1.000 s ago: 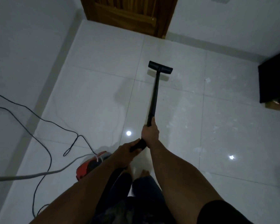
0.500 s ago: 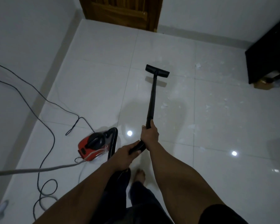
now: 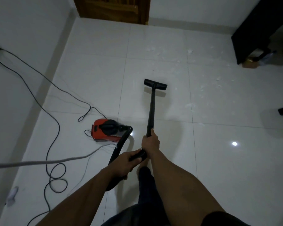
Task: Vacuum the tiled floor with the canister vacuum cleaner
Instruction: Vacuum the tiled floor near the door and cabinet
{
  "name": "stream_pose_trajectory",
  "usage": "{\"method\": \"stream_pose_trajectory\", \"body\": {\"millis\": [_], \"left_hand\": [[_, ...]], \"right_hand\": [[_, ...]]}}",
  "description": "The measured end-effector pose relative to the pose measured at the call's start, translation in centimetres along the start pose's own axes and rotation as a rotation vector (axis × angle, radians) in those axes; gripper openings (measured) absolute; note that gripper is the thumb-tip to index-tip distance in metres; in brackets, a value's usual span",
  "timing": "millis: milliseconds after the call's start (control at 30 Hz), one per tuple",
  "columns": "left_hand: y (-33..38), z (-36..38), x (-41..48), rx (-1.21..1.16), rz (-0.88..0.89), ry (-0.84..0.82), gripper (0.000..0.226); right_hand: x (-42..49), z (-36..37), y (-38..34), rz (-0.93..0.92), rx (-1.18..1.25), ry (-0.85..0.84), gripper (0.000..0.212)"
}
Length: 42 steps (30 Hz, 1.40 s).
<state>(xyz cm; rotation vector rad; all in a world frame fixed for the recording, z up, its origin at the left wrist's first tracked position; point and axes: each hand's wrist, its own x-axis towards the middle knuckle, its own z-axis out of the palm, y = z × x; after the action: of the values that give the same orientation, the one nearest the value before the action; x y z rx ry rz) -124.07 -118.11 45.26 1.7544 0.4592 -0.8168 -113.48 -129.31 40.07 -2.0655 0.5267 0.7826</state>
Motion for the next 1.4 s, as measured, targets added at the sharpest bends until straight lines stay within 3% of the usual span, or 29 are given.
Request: {"method": "stream_pose_trajectory", "body": {"millis": [267,600,867,1400], "left_hand": [[-9.6,6.7,-11.7,-0.074,-0.023,-0.073,0.042],[-13.9,11.2,-18.5,-0.09,-0.018,-0.126,0.035],[-15.3,14.7,-17.9,-0.095,-0.006,-0.111,0.04],[-8.4,18.0,-8.9,-0.041,-0.027,-0.043,0.052]], "right_hand": [[-11.8,3.7,11.8,0.113,0.054,0.022,0.064],[-18.4,4.5,19.6,0.195,0.06,0.004,0.064],[-18.1,3.4,22.6,0.158,-0.005,-0.002,0.067],[-8.4,-3.4,19.6,0.137,-0.051,-0.059,0.07]]}}
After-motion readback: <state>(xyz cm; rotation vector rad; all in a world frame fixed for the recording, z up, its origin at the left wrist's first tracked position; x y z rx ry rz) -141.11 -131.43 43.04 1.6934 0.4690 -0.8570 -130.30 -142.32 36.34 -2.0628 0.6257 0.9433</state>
